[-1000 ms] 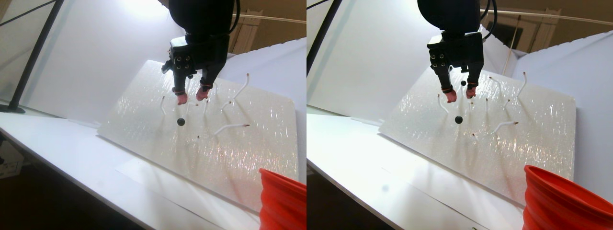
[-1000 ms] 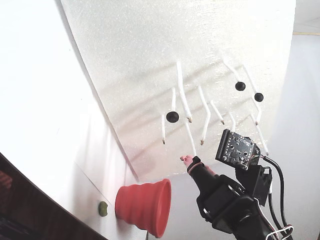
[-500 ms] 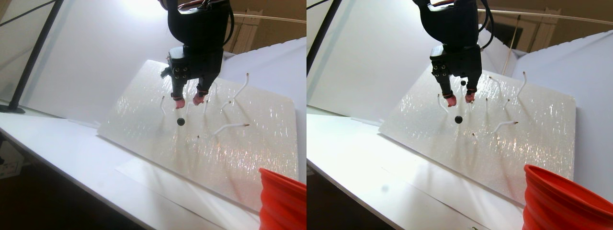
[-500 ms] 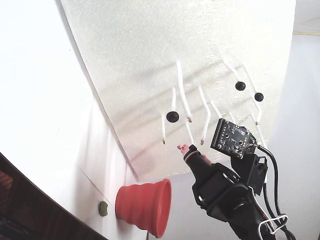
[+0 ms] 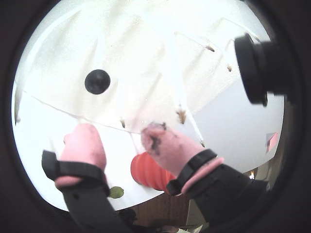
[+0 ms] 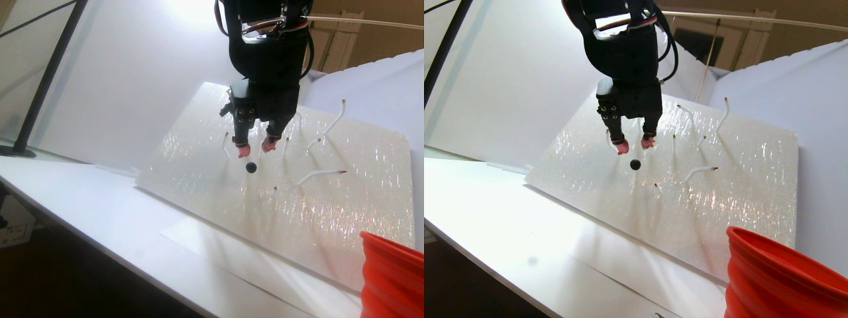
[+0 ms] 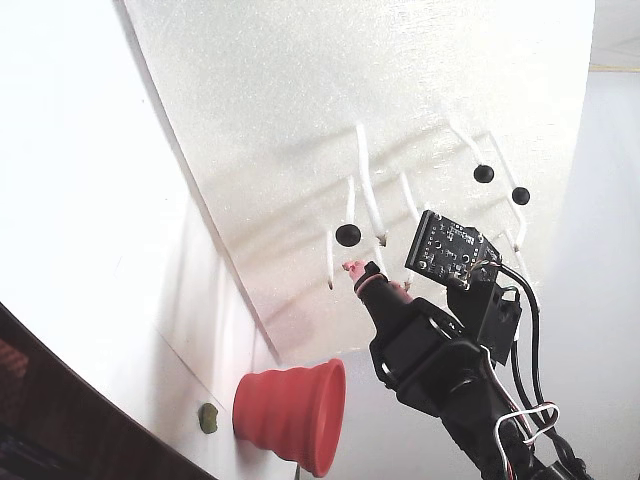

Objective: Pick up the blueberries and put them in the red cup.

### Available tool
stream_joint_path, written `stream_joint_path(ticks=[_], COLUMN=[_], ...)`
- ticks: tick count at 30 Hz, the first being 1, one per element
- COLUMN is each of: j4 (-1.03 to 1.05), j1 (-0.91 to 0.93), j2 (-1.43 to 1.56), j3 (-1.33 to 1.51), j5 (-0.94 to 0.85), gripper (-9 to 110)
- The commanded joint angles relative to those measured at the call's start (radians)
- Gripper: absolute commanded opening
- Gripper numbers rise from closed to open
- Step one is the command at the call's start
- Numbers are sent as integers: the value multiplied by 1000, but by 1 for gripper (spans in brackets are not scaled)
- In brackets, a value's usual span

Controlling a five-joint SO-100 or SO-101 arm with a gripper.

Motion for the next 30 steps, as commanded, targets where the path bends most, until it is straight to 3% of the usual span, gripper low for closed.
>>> stream_joint_path(ticks=[1, 30], j4=[-35, -120], j1=[5, -9], j2=[5, -172], j3=[-103, -255], j5=[-8, -18], gripper=[18, 18])
